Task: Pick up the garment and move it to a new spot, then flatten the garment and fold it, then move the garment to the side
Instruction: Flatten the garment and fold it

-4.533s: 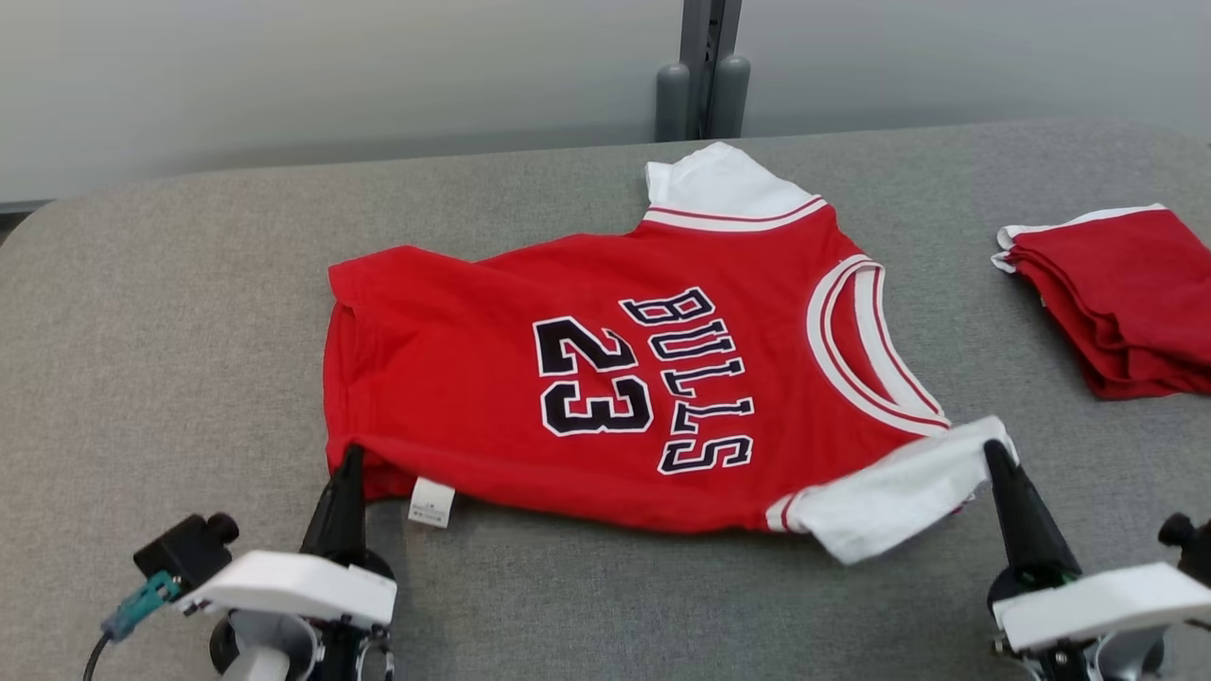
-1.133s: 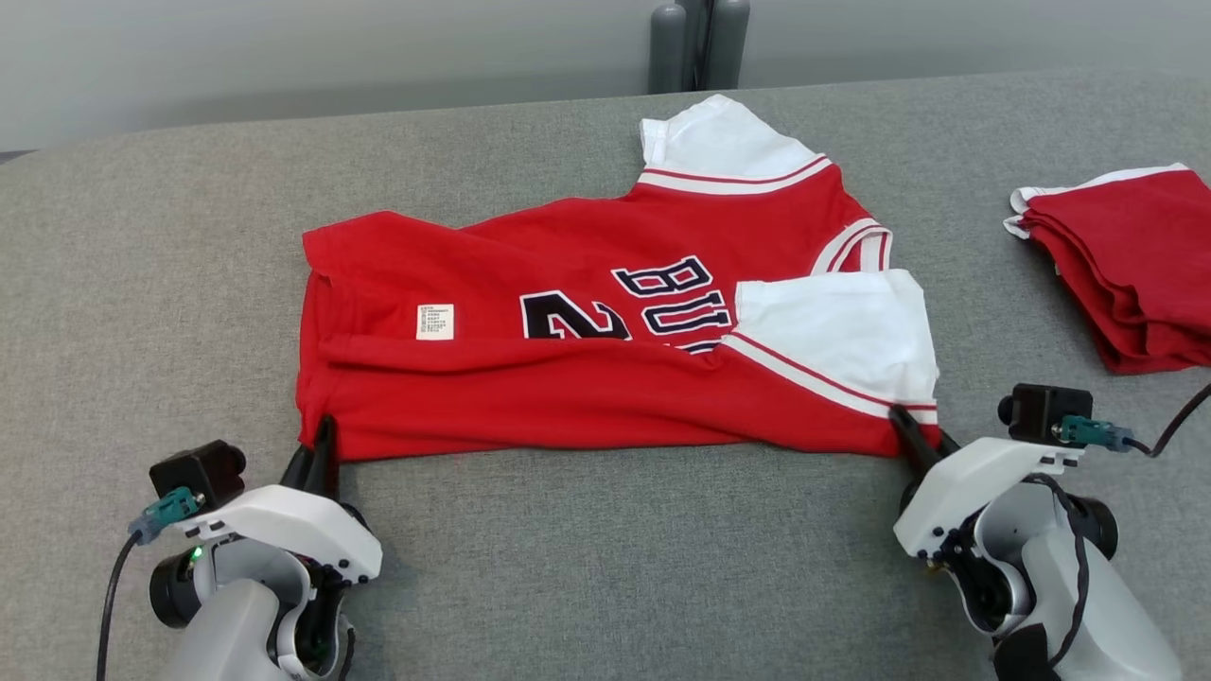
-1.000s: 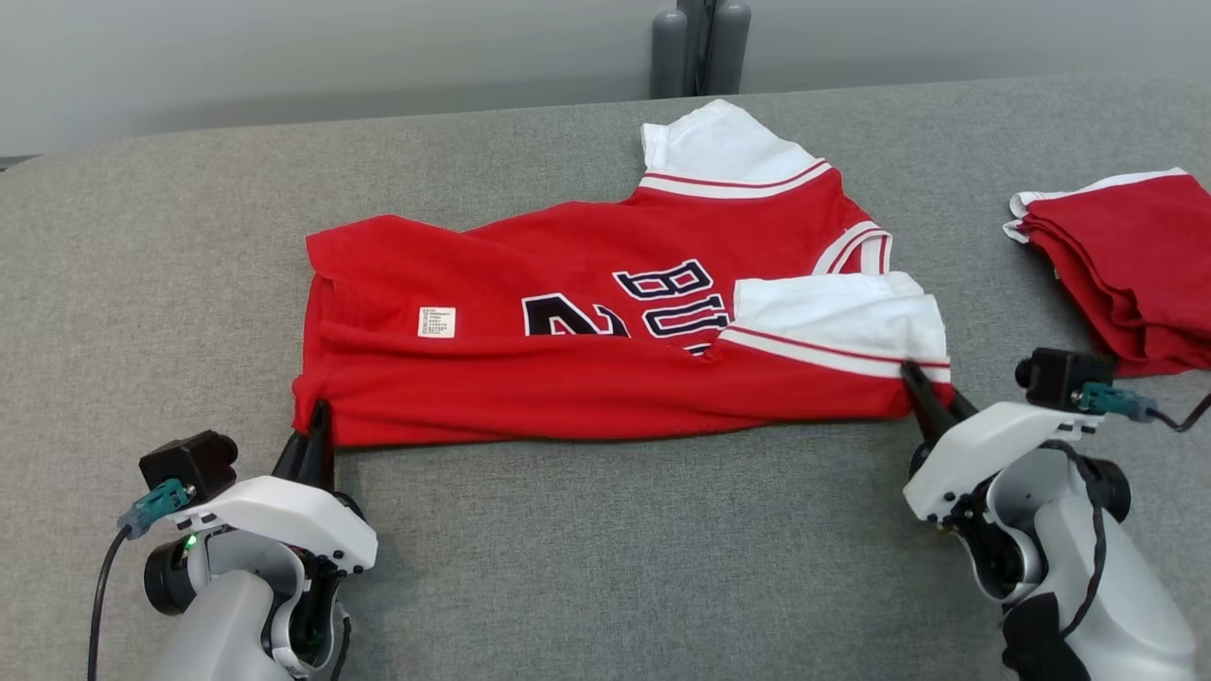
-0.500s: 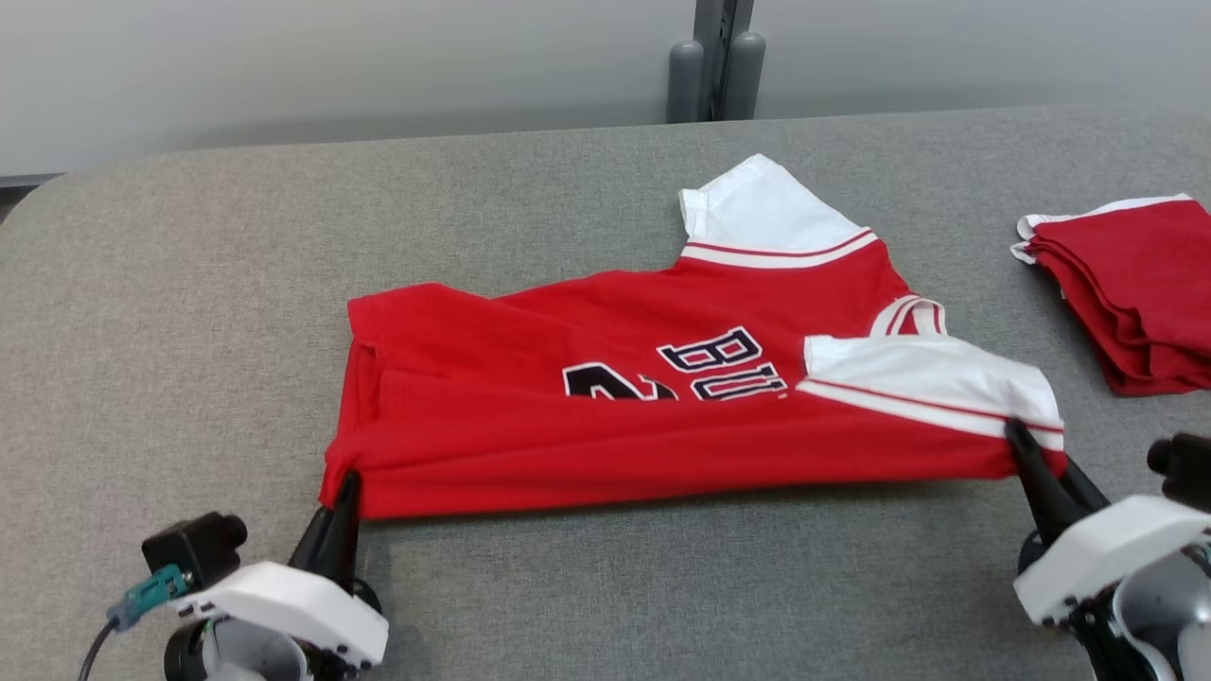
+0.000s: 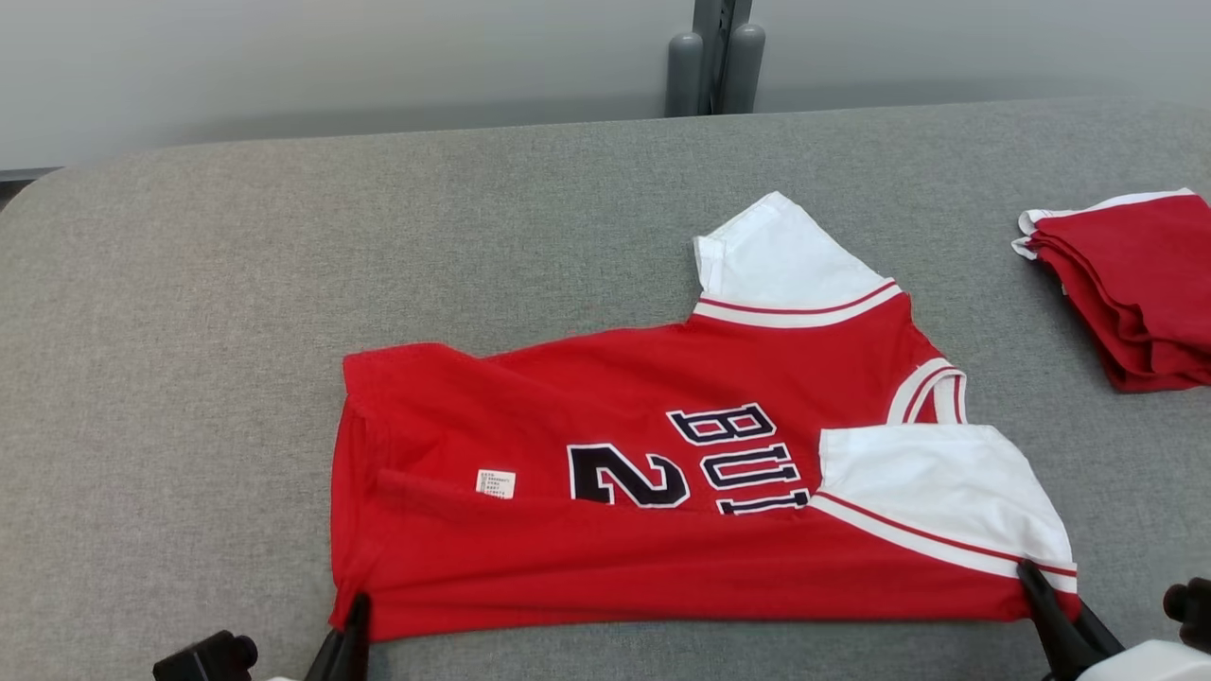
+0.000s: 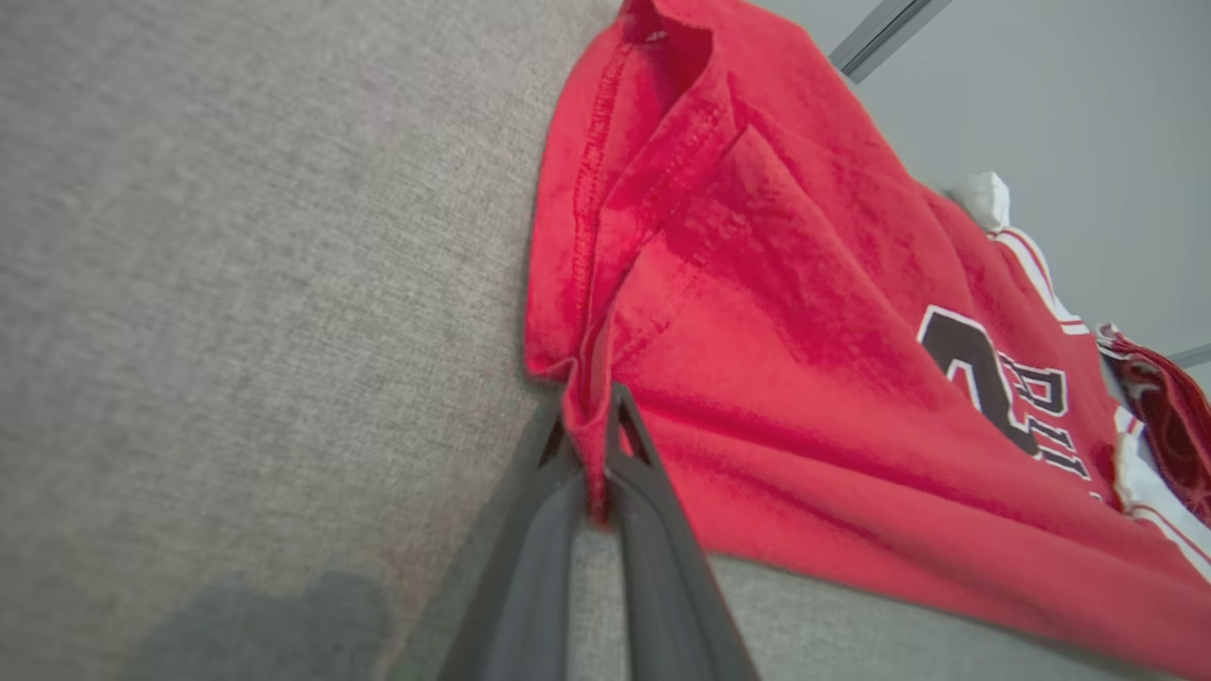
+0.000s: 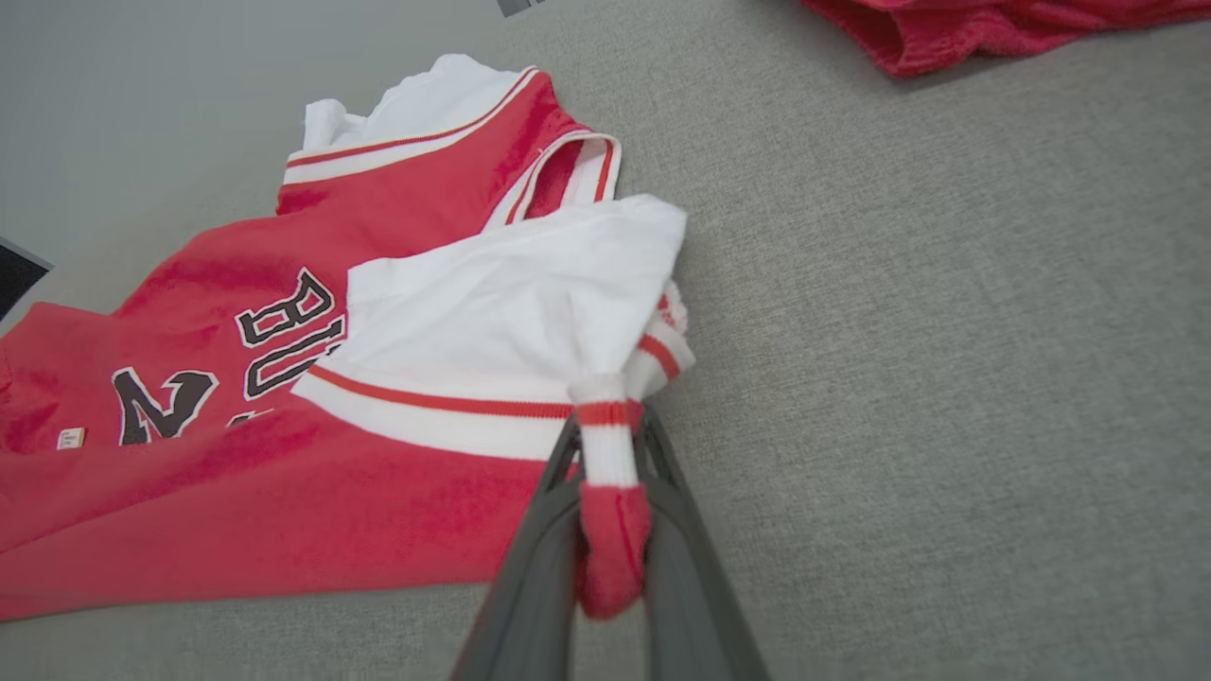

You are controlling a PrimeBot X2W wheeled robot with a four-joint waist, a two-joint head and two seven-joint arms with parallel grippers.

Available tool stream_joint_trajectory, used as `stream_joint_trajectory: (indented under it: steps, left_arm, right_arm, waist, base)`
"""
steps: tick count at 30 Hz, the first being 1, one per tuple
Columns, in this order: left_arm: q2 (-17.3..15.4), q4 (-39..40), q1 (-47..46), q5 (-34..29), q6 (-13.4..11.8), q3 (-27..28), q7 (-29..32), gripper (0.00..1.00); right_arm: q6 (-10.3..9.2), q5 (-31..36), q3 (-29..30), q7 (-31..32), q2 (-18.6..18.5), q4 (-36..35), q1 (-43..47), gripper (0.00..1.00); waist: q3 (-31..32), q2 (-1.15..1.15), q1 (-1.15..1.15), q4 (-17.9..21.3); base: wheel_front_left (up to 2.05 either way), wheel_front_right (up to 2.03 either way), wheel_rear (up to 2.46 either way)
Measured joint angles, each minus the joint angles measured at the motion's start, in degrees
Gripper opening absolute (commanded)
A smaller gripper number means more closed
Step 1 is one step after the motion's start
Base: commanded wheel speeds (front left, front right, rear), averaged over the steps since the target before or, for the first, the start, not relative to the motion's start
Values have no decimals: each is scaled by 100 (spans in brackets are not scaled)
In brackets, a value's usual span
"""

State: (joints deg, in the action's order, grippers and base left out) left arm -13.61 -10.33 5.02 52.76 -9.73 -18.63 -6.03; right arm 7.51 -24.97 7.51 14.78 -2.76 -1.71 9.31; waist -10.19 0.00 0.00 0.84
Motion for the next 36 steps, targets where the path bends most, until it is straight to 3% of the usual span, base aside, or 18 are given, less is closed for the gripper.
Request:
stream_joint_trajectory:
  steps: [7,8,9,10,11,21,26,36]
  left_arm:
    - [-119,156,308,18,-218,-34,198,0]
    - [-147,165,321,18,-248,-46,241,16]
    - [-175,180,331,13,-252,-64,277,45]
    - [-200,190,352,11,-253,-79,332,93]
    - [-220,193,383,27,-252,-92,408,100]
    - [-706,113,419,20,-149,274,213,100]
    - [-865,-9,-505,-247,-42,168,323,100]
    - [-1138,-961,-2496,-1079,18,-514,1194,100]
  right_arm:
    - [0,-113,-5,-25,8,-52,247,0]
    - [0,-122,-11,-30,8,-45,256,11]
    - [0,-122,-18,-42,8,-34,270,38]
    - [0,-122,-19,-52,8,-16,276,64]
    - [0,-120,1,-70,8,-2,290,100]
    - [-2,196,335,-185,-3,-78,398,100]
    - [-2,565,276,-196,-4,-192,65,100]
    - [-2,823,-349,-55,-116,-154,-584,100]
  waist:
    - [58,0,0,46]
    - [80,0,0,53]
    - [103,0,0,60]
    - [128,0,0,68]
    - [154,0,0,75]
    - [340,0,0,121]
    - [376,0,0,111]
    - [102,0,0,197]
  base:
    - [0,0,0]
    - [0,0,0]
    - [0,0,0]
    - [0,0,0]
    - [0,0,0]
    - [0,0,0]
    - [0,0,0]
    - [0,0,0]
